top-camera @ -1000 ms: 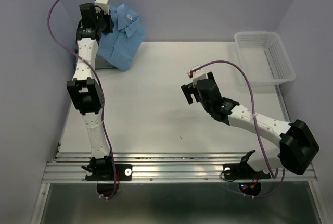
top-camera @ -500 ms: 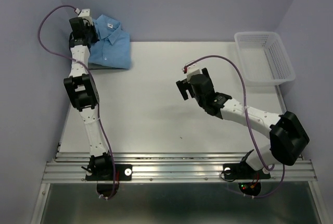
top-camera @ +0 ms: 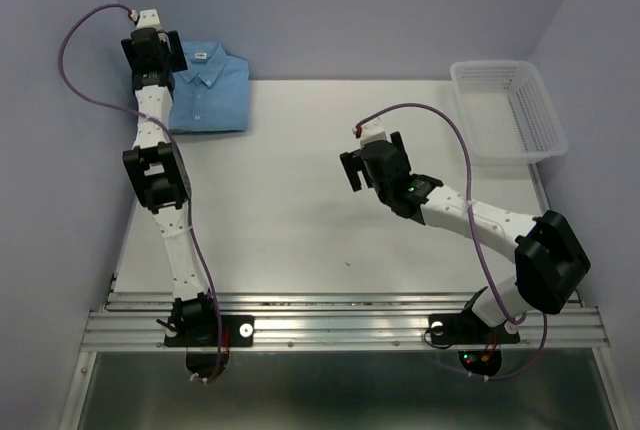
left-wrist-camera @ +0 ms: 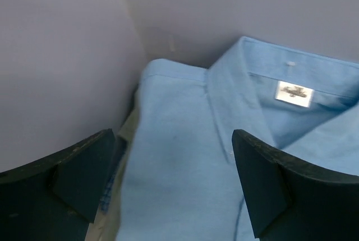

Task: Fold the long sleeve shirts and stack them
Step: Neatly place the folded shirt to the corner

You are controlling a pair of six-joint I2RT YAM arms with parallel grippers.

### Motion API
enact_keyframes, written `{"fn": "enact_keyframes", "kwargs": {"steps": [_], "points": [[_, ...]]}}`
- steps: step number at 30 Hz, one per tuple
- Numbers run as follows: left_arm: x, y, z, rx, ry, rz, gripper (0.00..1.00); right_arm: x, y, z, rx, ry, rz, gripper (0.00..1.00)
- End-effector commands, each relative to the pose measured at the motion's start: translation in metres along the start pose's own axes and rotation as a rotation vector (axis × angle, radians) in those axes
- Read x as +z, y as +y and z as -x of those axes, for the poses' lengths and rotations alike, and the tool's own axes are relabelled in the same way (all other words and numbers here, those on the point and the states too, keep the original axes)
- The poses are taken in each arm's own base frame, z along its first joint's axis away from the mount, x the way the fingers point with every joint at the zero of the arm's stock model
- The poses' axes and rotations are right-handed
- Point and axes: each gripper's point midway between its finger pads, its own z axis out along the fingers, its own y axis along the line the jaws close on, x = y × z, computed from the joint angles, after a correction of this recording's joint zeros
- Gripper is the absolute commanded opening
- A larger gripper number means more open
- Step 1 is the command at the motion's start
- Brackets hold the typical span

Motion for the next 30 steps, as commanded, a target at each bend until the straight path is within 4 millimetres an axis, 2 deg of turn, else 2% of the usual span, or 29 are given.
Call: {"fn": "enact_keyframes", "kwargs": {"steps": [1, 2, 5, 6, 7, 8, 9, 10, 11, 12, 14, 15, 16, 17, 19, 20, 21, 22, 23, 25, 26, 30], "points": [[-0.064, 0.065, 0.111, -0.075, -0.198, 0.267, 0.99, -0.009, -0.019, 0.025, 0.107, -0.049, -0.088, 1.0], [-0.08, 0.074, 0.123, -0.095, -0.208, 0.316, 0.99, -0.012, -0.023, 0.027, 0.128, -0.059, -0.103, 1.0], [-0.1, 0.069, 0.133, -0.117, -0.199, 0.282, 0.99, -0.017, -0.036, 0.029, 0.206, -0.074, -0.156, 1.0], [-0.12, 0.067, 0.152, -0.163, -0.233, 0.268, 0.99, -0.018, -0.042, 0.029, 0.228, -0.074, -0.17, 1.0], [-0.122, 0.06, 0.146, -0.17, -0.212, 0.226, 0.99, -0.019, -0.042, 0.029, 0.27, -0.079, -0.173, 1.0], [-0.139, 0.056, 0.162, -0.179, -0.24, 0.192, 0.99, -0.021, -0.047, 0.027, 0.296, -0.079, -0.174, 1.0], [-0.144, 0.047, 0.163, -0.184, -0.236, 0.143, 0.99, -0.021, -0.052, 0.023, 0.317, -0.074, -0.178, 1.0], [-0.145, 0.032, 0.153, -0.18, -0.196, 0.056, 0.99, -0.021, -0.052, 0.022, 0.359, -0.073, -0.171, 1.0], [-0.159, 0.026, 0.16, -0.195, -0.197, 0.02, 0.99, -0.021, -0.055, 0.015, 0.378, -0.063, -0.177, 1.0], [-0.164, 0.02, 0.155, -0.215, -0.173, -0.008, 0.99, -0.023, -0.06, 0.014, 0.405, -0.064, -0.188, 1.0], [-0.17, 0.004, 0.121, -0.309, -0.062, -0.069, 0.99, -0.025, -0.065, 0.009, 0.473, -0.063, -0.203, 1.0], [-0.19, 0.0, 0.124, -0.347, -0.062, -0.088, 0.99, -0.026, -0.07, 0.001, 0.493, -0.054, -0.221, 1.0], [-0.188, -0.011, 0.079, -0.414, 0.035, -0.106, 0.99, -0.028, -0.076, 0.001, 0.537, -0.064, -0.227, 1.0], [-0.214, -0.017, 0.087, -0.447, 0.01, -0.127, 0.99, -0.029, -0.08, -0.002, 0.557, -0.064, -0.235, 1.0], [-0.231, -0.021, 0.055, -0.514, 0.046, -0.09, 0.99, -0.031, -0.086, -0.017, 0.583, -0.047, -0.258, 1.0], [-0.248, -0.026, 0.021, -0.562, 0.09, -0.067, 0.99, -0.033, -0.093, -0.019, 0.619, -0.059, -0.283, 1.0], [-0.254, -0.029, 0.001, -0.57, 0.107, -0.031, 0.99, -0.035, -0.096, -0.023, 0.626, -0.06, -0.3, 1.0], [-0.266, -0.048, -0.011, -0.566, 0.122, -0.051, 0.99, -0.035, -0.097, -0.03, 0.625, -0.051, -0.313, 1.0], [-0.278, -0.054, -0.032, -0.548, 0.151, -0.054, 0.99, -0.037, -0.102, -0.031, 0.671, -0.064, -0.348, 1.0], [-0.295, -0.072, -0.058, -0.508, 0.184, 0.008, 0.99, -0.038, -0.103, -0.038, 0.707, -0.055, -0.37, 1.0], [-0.303, -0.076, -0.06, -0.504, 0.19, -0.002, 0.99, -0.038, -0.105, -0.042, 0.738, -0.061, -0.393, 1.0], [-0.31, -0.079, -0.064, -0.514, 0.199, -0.013, 0.99, -0.032, -0.102, -0.05, 0.712, -0.042, -0.401, 1.0]]}}
